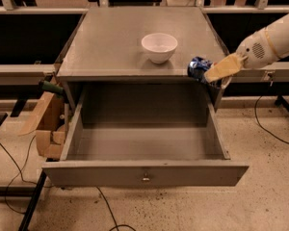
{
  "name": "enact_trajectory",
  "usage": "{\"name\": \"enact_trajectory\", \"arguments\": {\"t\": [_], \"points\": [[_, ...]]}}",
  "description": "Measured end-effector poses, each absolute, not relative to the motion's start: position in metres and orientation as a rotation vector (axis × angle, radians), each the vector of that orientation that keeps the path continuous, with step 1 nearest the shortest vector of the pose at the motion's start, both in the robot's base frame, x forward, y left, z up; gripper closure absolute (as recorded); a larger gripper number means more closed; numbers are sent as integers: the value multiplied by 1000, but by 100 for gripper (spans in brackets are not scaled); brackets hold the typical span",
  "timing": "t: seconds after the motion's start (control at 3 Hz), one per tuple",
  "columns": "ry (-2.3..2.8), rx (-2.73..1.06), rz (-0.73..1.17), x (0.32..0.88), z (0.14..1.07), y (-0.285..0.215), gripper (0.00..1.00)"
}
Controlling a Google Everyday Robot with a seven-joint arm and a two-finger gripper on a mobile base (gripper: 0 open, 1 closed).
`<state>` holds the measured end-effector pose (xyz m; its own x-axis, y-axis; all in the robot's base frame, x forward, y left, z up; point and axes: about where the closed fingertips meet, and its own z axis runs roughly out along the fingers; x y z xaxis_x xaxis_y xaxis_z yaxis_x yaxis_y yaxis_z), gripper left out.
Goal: Place pepsi can into top drawer
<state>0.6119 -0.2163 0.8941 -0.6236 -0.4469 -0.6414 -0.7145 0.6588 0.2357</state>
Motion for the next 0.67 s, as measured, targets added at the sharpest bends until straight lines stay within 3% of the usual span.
{"name": "enact_trajectory", "arguments": {"t": [0.67], "points": [[2369, -941, 689, 598, 887, -214, 100]]}}
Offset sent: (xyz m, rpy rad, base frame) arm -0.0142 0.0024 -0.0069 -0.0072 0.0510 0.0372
